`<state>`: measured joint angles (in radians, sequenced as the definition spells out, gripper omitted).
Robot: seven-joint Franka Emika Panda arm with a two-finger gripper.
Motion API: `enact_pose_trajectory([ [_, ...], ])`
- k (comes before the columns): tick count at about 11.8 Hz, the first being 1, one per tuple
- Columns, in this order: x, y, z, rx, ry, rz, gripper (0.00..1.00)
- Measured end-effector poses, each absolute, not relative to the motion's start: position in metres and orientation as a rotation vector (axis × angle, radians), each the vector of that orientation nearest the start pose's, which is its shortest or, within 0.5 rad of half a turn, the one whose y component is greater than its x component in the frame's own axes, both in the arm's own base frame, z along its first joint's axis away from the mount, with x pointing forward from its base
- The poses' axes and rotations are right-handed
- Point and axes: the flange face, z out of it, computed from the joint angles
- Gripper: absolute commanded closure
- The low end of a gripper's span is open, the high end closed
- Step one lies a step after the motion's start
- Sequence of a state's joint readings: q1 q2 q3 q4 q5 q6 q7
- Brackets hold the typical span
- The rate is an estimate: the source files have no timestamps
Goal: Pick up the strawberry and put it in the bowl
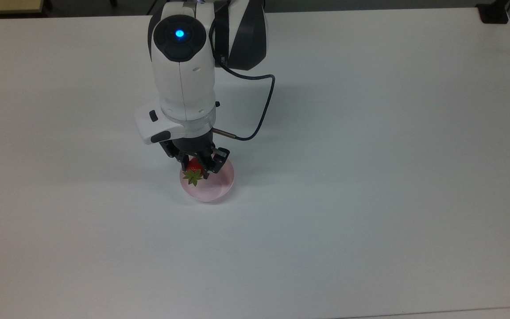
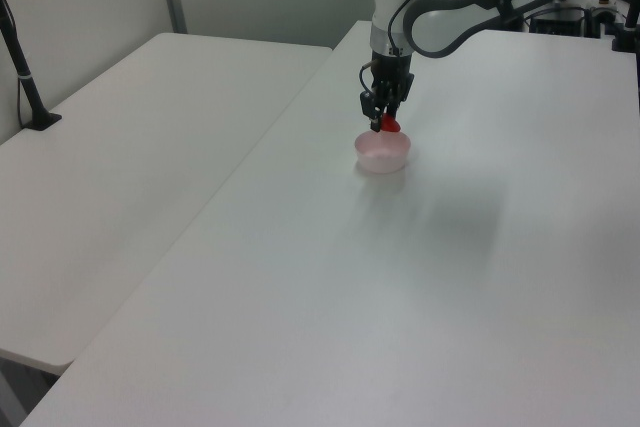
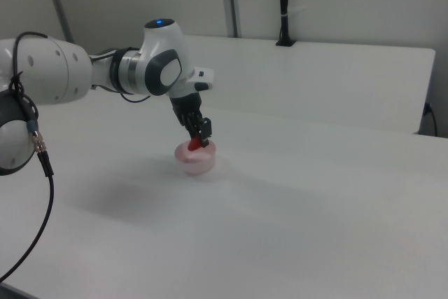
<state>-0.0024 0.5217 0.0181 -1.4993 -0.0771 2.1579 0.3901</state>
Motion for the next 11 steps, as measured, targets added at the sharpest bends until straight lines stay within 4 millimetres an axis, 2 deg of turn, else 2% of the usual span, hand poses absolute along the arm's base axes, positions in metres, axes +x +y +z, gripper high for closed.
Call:
enact_pose_trajectory([
  [3, 0.712, 0.005, 0.381, -3.117, 0.534, -0.236, 0.00],
  [6, 0.701, 0.007, 0.412, -3.148, 0.472, -0.169, 0.00],
  [8, 0.681, 0.013, 0.459, -3.183, 0.330, -0.098, 0.00],
  [9, 0.663, 0.022, 0.493, -3.201, 0.234, -0.048, 0.00],
  [11, 0.636, 0.035, 0.534, -3.215, 0.123, 0.013, 0.00],
])
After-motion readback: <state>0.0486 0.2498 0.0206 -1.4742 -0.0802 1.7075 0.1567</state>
